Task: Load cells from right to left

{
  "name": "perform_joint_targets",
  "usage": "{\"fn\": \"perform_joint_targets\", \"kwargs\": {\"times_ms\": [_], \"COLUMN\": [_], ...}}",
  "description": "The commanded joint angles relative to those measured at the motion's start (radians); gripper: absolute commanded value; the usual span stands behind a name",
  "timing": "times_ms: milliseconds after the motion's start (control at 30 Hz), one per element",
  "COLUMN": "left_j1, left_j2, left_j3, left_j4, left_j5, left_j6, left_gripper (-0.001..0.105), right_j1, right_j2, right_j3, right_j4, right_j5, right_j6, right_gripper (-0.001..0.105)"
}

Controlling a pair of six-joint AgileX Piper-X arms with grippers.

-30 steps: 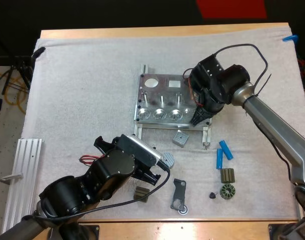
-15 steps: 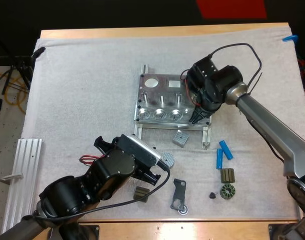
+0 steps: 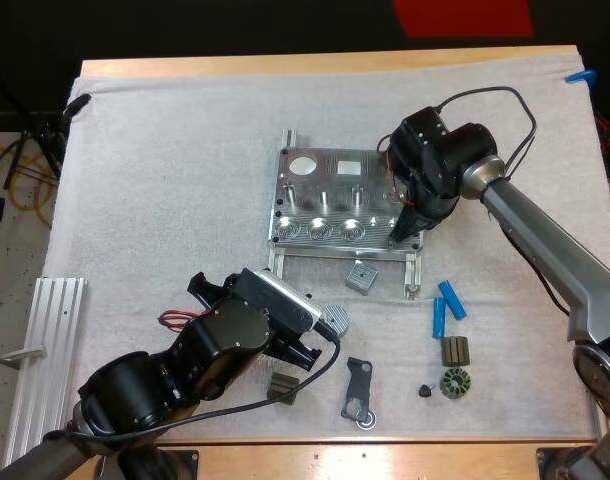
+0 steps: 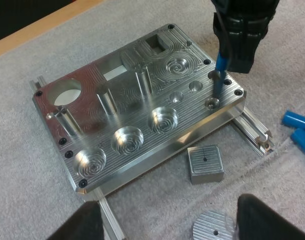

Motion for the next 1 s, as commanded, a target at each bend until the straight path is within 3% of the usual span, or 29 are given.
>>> {"fn": "perform_joint_targets", "kwargs": {"times_ms": [0,533,967], "left_j1": [-0.005,-0.005,-0.005], "left_j2": [-0.005,-0.005,-0.005], "left_j3": [-0.009,-0.009,-0.009], "left_j4": [0.001,0.001,0.001], "left_j5": [-0.024,-0.024,-0.024], "left_j6": [-0.002,-0.002,-0.002], "left_gripper": [0.057,0.057,0.057], "right_j1": [0.001,0.001,0.001], "right_j2": [-0.009,-0.009,-0.009], "right_j3": [-0.009,-0.007,-0.007], "right_j4": [0.009,-0.043,-0.005], "right_j5": [-0.046,-0.046,-0.043], "right_j6": [0.002,0.002,0.002], "right_gripper": [0.004,0.004,0.004]}}
